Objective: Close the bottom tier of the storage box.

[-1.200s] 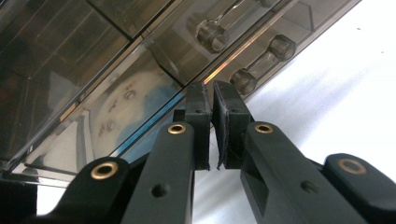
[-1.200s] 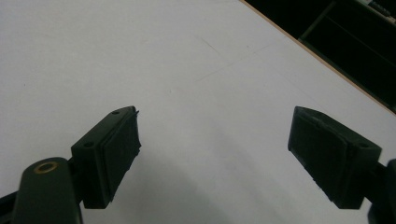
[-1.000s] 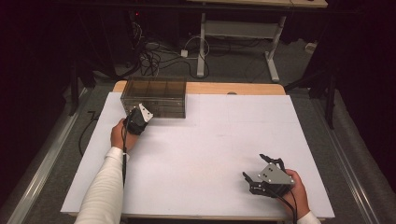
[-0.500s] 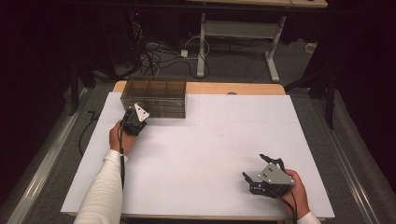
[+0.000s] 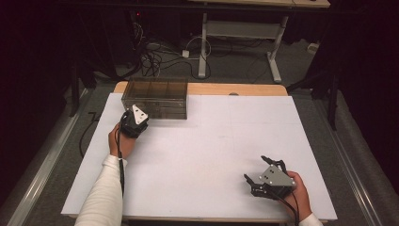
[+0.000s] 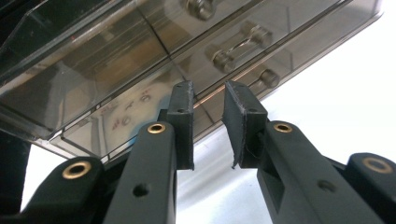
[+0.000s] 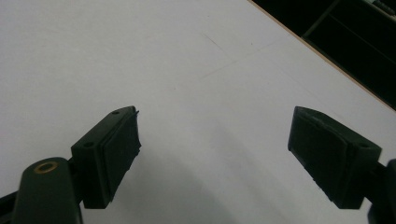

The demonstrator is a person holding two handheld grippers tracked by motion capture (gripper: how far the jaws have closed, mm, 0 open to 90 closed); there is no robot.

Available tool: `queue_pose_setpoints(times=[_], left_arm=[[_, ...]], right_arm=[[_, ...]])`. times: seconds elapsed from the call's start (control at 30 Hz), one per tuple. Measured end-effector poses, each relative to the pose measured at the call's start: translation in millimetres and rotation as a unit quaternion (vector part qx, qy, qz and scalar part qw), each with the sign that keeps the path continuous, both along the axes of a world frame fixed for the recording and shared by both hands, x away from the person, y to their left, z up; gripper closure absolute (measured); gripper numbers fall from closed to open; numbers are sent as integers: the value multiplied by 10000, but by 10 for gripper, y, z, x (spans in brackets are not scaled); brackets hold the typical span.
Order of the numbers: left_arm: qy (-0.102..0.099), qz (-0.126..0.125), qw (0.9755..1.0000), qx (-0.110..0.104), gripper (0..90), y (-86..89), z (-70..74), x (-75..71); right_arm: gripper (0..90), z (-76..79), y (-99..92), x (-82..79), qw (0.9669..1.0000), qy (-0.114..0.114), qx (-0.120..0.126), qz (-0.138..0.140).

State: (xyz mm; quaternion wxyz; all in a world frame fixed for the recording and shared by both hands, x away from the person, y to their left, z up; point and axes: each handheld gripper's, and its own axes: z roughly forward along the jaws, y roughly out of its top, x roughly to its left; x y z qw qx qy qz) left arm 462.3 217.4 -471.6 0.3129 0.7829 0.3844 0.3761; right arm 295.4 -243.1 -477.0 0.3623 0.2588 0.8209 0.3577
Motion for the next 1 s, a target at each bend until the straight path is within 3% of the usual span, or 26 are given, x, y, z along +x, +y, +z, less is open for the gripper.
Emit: queue_pose_setpoints(times=[0.43, 0.57, 0.83, 0.93, 1.0], left_arm=[[-113, -60, 9999, -114, 497, -30, 81, -69], [-144, 109, 9998, -127, 380, -37, 87, -76], [-131, 179, 9997, -45, 238, -84, 71, -71], [-157, 116, 9997, -143, 231, -90, 77, -77], [-151, 135, 9997, -128, 166, -98, 74, -76]], right_arm=[[170, 11, -14, -10, 10000, -27, 29, 39], [170, 11, -14, -8, 10000, -22, 21, 34], [170, 10, -18, -7, 10000, -20, 23, 33], [170, 12, -15, -10, 10000, -25, 11, 51], [170, 11, -16, -9, 10000, -24, 18, 53]])
